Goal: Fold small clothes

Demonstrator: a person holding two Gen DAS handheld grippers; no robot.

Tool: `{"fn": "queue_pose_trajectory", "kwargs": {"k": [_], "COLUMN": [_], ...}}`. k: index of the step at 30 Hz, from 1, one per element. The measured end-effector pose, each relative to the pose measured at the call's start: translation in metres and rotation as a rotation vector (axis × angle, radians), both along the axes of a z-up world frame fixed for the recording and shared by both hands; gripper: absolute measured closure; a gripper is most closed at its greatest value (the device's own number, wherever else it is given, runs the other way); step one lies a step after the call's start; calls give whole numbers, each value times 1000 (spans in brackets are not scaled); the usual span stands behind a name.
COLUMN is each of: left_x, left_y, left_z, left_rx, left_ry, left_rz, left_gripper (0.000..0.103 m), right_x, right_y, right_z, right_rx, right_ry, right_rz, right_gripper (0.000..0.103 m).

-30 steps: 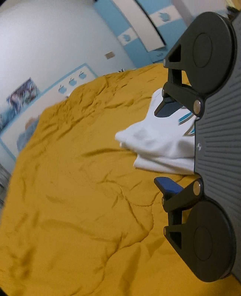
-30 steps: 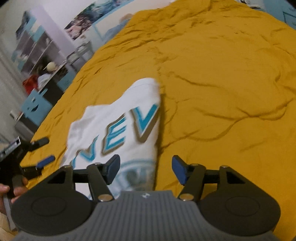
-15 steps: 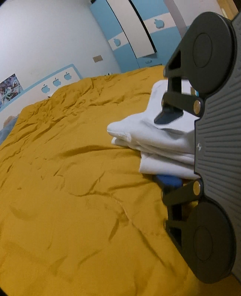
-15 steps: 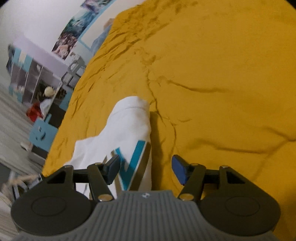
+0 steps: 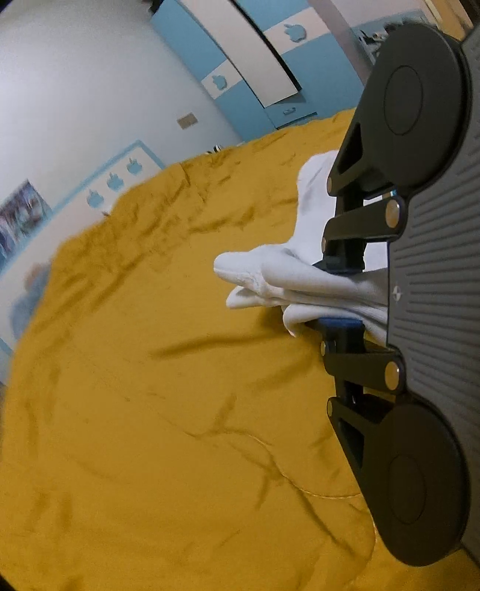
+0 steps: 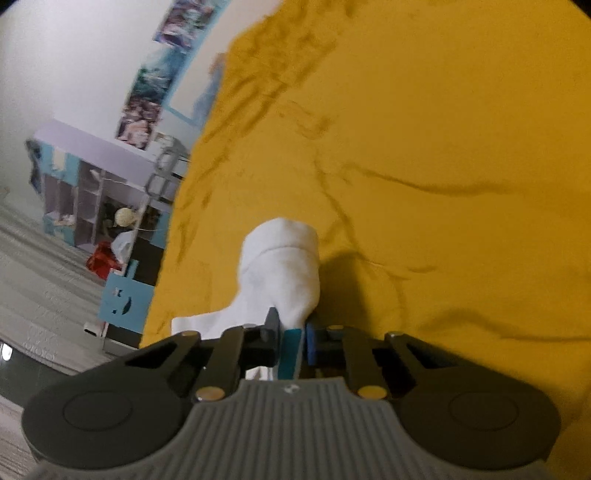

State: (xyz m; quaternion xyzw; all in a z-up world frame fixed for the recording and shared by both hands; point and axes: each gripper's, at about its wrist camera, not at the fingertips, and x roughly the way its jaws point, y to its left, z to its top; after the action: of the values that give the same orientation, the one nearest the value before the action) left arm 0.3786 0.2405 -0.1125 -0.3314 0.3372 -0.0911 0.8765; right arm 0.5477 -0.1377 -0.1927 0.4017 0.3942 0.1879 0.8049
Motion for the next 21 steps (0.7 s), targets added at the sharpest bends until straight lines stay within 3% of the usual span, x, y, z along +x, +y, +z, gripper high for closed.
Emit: {"fn": "queue_pose_trajectory", "kwargs": {"k": [9,16,21], "left_x": [-99,-161,-201], "left_y": [-43,-72,-102], "left_z": [91,148,170], "left_rx": [139,106,63], "left_ry": [-280,-425,-470], "left_rz": [74,46,-30], "left_gripper": [81,82,82], "right_x": [-85,-178,-247], "right_y": [-4,-27,-62], "right_z": [111,190,240], "right_rx": [-29,-49,-108], "right_ry": [-245,-459,-567], "right_rz": [8,-5,-27], "right_gripper": [97,98,98]}}
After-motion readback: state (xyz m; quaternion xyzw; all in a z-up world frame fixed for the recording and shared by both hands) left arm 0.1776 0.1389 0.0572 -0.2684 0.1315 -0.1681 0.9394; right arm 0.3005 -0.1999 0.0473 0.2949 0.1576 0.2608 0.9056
